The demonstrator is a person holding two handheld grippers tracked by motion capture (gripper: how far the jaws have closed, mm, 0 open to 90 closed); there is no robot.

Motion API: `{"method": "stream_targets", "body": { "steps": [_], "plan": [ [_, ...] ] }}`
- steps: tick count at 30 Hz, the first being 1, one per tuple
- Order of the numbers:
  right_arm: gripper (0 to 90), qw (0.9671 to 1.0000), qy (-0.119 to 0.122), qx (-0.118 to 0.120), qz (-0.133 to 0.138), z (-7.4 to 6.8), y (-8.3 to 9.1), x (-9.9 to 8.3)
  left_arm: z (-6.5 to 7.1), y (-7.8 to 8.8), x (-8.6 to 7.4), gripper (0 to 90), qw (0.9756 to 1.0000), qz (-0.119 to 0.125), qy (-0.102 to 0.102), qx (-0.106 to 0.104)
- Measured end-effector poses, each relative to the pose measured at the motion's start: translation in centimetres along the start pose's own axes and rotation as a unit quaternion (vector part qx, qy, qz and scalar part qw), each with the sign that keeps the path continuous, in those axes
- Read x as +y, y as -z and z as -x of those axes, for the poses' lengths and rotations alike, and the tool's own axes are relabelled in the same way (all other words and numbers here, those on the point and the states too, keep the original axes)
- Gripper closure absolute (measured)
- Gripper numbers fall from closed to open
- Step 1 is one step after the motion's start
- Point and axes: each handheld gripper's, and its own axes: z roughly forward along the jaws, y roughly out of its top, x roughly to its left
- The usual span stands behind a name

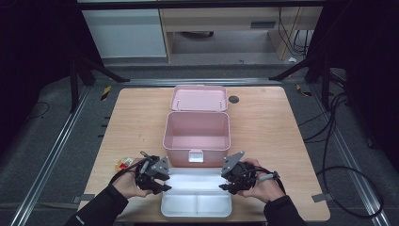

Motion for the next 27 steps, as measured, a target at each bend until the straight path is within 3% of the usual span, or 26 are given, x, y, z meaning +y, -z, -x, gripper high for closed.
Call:
{"method": "stream_targets", "body": {
  "steps": [2,3,4,6,7,8,9,10,11,12,13,14,15,16,17,18,19,20,21,22,23,24,25,27],
  "plan": [
    [55.6,0.9997,-0.019,-0.014,0.006,0.3,0.6,-0.3,-0.6,1.2,-0.6,53.0,0.9992,0.020,0.031,0.016],
    [52.7,0.9988,-0.038,-0.025,0.017,0.7,1.0,-0.7,-0.8,1.5,-0.7,50.6,0.9987,0.024,0.038,0.022],
    [52.7,0.9988,-0.038,-0.025,0.017,0.7,1.0,-0.7,-0.8,1.5,-0.7,49.1,0.9987,0.024,0.038,0.022],
    [51.1,0.9968,-0.065,-0.036,0.032,1.3,1.4,-1.2,-1.4,2.2,-1.4,46.7,0.9961,0.032,0.069,0.044],
    [47.8,0.9944,-0.086,-0.050,0.037,1.9,1.8,-1.7,-1.6,2.4,-1.7,42.0,0.9945,0.035,0.082,0.055],
    [47.8,0.9944,-0.086,-0.050,0.037,1.9,1.8,-1.7,-1.8,2.7,-1.9,39.9,0.9923,0.043,0.098,0.062],
    [42.0,0.9916,-0.103,-0.070,0.035,2.4,2.0,-2.1,-2.3,3.2,-2.5,38.1,0.9889,0.050,0.117,0.076],
    [42.0,0.9916,-0.103,-0.070,0.035,2.4,2.0,-2.1,-2.3,3.2,-2.5,35.5,0.9889,0.050,0.117,0.076],
    [38.4,0.9879,-0.123,-0.090,0.030,2.9,2.1,-2.6,-2.5,3.4,-2.7,34.0,0.9863,0.053,0.131,0.086],
    [36.9,0.9856,-0.134,-0.098,0.030,3.1,2.2,-2.8,-2.9,4.0,-3.4,33.3,0.9812,0.058,0.147,0.111],
    [35.6,0.9833,-0.145,-0.105,0.031,3.4,2.3,-3.1,-3.2,4.3,-3.8,32.5,0.9776,0.066,0.160,0.119],
    [35.6,0.9833,-0.145,-0.105,0.031,3.4,2.3,-3.1,-3.2,4.3,-3.8,31.9,0.9776,0.066,0.160,0.119],
    [33.1,0.9773,-0.170,-0.121,0.040,3.9,2.6,-3.7,-3.6,4.7,-4.6,31.9,0.9727,0.081,0.176,0.128],
    [33.1,0.9773,-0.170,-0.121,0.040,3.9,2.6,-3.7,-3.6,4.7,-4.6,31.1,0.9727,0.081,0.176,0.128],
    [30.6,0.9708,-0.194,-0.133,0.047,4.5,2.9,-4.3,-3.9,4.9,-5.3,30.4,0.9701,0.084,0.185,0.133],
    [30.6,0.9708,-0.194,-0.133,0.047,4.5,2.9,-4.3,-3.9,4.9,-5.3,30.3,0.9701,0.084,0.185,0.133],
    [28.5,0.9623,-0.222,-0.149,0.050,5.0,3.0,-4.9,-4.1,5.0,-5.6,29.8,0.9686,0.081,0.187,0.142],
    [28.5,0.9623,-0.222,-0.149,0.050,5.0,3.0,-4.9,-4.4,5.0,-5.9,29.8,0.9672,0.078,0.191,0.149],
    [26.0,0.9538,-0.245,-0.168,0.047,5.5,3.0,-5.5,-4.6,5.0,-6.2,28.3,0.9645,0.077,0.197,0.157],
    [26.0,0.9538,-0.245,-0.168,0.047,5.5,3.0,-5.5,-4.9,5.1,-6.5,28.3,0.9621,0.075,0.204,0.164],
    [24.3,0.9466,-0.260,-0.186,0.038,5.8,3.0,-6.1,-5.4,5.4,-7.2,26.3,0.9590,0.078,0.216,0.166],
    [23.8,0.9437,-0.266,-0.195,0.032,6.0,3.0,-6.4,-5.6,5.5,-7.5,25.6,0.9564,0.081,0.222,0.171],
    [23.8,0.9437,-0.266,-0.195,0.032,6.0,3.0,-6.4,-5.6,5.5,-7.5,24.9,0.9564,0.081,0.222,0.171],
    [23.0,0.9378,-0.280,-0.204,0.026,6.3,2.9,-6.9,-6.1,5.8,-8.2,24.0,0.9512,0.081,0.235,0.183]
  ]
}}
